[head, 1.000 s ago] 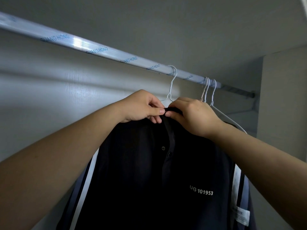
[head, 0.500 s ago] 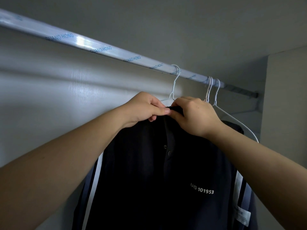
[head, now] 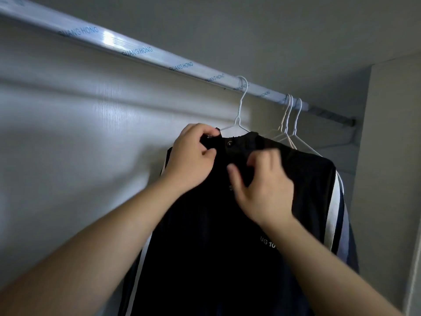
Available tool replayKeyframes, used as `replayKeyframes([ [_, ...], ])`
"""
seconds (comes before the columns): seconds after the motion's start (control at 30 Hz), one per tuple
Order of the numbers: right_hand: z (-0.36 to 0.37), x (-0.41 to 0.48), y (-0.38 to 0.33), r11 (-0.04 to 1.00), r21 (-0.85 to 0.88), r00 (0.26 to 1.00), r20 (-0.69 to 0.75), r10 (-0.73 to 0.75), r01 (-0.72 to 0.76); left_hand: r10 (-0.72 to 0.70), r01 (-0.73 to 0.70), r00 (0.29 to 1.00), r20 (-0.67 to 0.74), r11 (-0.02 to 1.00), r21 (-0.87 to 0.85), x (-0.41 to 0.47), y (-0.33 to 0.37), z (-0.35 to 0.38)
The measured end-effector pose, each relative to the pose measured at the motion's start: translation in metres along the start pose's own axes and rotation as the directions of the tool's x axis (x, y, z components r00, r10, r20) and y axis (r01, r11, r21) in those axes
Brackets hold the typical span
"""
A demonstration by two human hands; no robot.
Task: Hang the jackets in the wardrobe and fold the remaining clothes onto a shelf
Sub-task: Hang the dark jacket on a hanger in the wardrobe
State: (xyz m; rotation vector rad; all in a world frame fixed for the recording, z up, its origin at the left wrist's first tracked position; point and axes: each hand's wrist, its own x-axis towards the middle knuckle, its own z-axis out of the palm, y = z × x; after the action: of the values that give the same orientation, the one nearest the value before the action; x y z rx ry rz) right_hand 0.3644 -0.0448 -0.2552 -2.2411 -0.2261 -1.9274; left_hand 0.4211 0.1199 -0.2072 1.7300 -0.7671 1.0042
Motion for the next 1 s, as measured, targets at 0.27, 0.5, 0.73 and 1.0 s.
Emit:
replayKeyframes([
  [0.27, 0.027, -0.046, -0.010, 0.943, -0.315, 0.936, 0.290, 0.200, -0.104, -0.254, 0.255, 0.967, -0.038, 0.967, 0.019, -0.055, -0.058, 0.042],
  [0.5, 0.019, -0.062, 0.000, 0.900, 0.257, 0.923, 0.250, 0.291, -0.353, -0.292, 0.290, 0.956, 0.011, 0.953, 0.089, -0.076, -0.071, 0.052],
  [0.73, 0.007, -0.052, 0.002, 0.613, 0.582, 0.845, 0.344, 0.410, -0.534, -0.213, 0.211, 0.976, -0.038, 0.976, -0.062, -0.100, -0.048, 0.053],
  [1.0, -0.002, -0.045, 0.008, 0.542, 0.648, 0.844, 0.439, 0.309, -0.535, -0.278, 0.275, 0.961, 0.007, 0.945, -0.178, -0.093, -0.018, 0.065],
])
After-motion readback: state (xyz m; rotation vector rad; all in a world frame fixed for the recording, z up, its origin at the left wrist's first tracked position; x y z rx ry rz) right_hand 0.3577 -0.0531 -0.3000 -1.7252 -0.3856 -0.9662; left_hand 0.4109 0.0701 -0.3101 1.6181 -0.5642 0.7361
